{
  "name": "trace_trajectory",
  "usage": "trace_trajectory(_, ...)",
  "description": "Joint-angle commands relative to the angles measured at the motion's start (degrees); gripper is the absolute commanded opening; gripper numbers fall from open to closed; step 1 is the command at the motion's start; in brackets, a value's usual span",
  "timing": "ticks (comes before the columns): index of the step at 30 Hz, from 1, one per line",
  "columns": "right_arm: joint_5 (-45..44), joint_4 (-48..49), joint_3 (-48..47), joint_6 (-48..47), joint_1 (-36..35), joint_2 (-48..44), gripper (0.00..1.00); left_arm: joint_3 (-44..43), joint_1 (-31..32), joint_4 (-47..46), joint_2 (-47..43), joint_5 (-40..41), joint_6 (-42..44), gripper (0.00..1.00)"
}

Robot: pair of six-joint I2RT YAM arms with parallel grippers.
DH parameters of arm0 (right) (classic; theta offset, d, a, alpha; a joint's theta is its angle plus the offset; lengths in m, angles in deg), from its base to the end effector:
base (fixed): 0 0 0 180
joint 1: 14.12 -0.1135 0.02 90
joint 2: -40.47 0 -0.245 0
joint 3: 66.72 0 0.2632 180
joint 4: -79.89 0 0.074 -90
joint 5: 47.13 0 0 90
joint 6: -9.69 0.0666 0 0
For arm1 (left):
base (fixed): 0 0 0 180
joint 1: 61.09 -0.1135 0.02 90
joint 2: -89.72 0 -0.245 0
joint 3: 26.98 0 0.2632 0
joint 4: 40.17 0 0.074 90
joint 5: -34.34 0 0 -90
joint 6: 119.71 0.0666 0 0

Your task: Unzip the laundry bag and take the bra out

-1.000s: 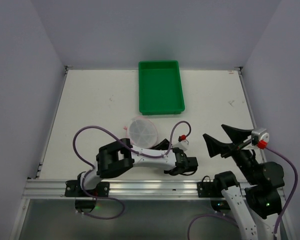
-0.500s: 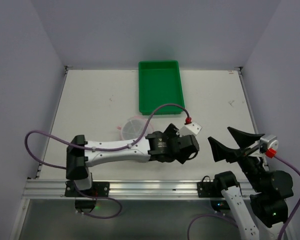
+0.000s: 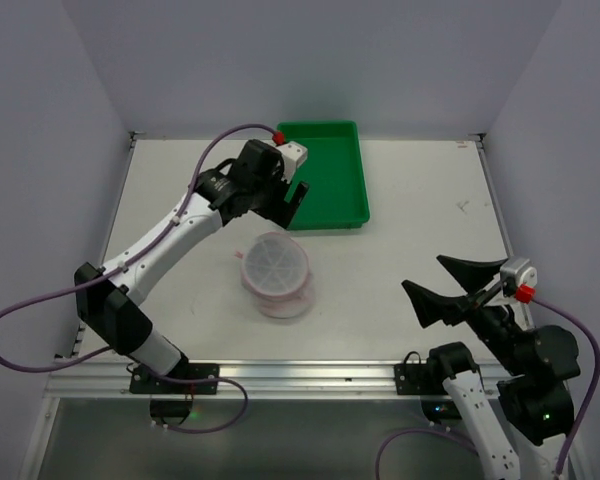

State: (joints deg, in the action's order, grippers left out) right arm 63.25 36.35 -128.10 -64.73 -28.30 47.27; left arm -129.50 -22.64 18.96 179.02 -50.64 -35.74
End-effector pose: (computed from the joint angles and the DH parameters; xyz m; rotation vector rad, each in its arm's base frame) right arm 0.0556 0.0380 0.3831 -0.2865 1.3947 0.6753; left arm 0.2941 -0.2261 0.3179 0.6250 2.3014 -0.2687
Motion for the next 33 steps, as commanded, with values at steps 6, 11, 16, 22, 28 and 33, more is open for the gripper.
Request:
trace_trajectory(6, 3.7, -0.1, 0.7, 0.2, 0.2, 1.2, 0.99, -0.2, -9.4, 3.4, 7.3, -19.8, 16.4, 0.82)
trace_trajectory(11, 3.3, -0.1, 1.4, 0.2, 0.3, 0.4, 0.99, 2.1, -11.5, 3.4, 11.3, -25.9, 17.5, 0.74)
trace_trajectory(16, 2.9, 0.0, 1.9, 0.0, 0.2, 0.1, 0.99, 4.5, -11.5, 3.7, 14.1, -26.4, 17.0, 0.6)
trace_trajectory(22, 4.3, 1.0, 3.1, 0.1, 0.2, 0.7, 0.99, 10.5, -11.5, 0.9, 10.9, -31.5, 14.8, 0.36)
trace_trajectory(28, 5.5, 2.2, 3.8, 0.2, 0.2, 1.4, 0.99, 14.9, -11.5, -1.4, 4.9, -32.3, 12.0, 0.55)
trace_trajectory(33, 5.9, 2.1, 3.2, 0.2, 0.2, 1.3, 0.99, 15.9, -11.9, -1.9, 0.5, -26.4, 4.0, 0.67)
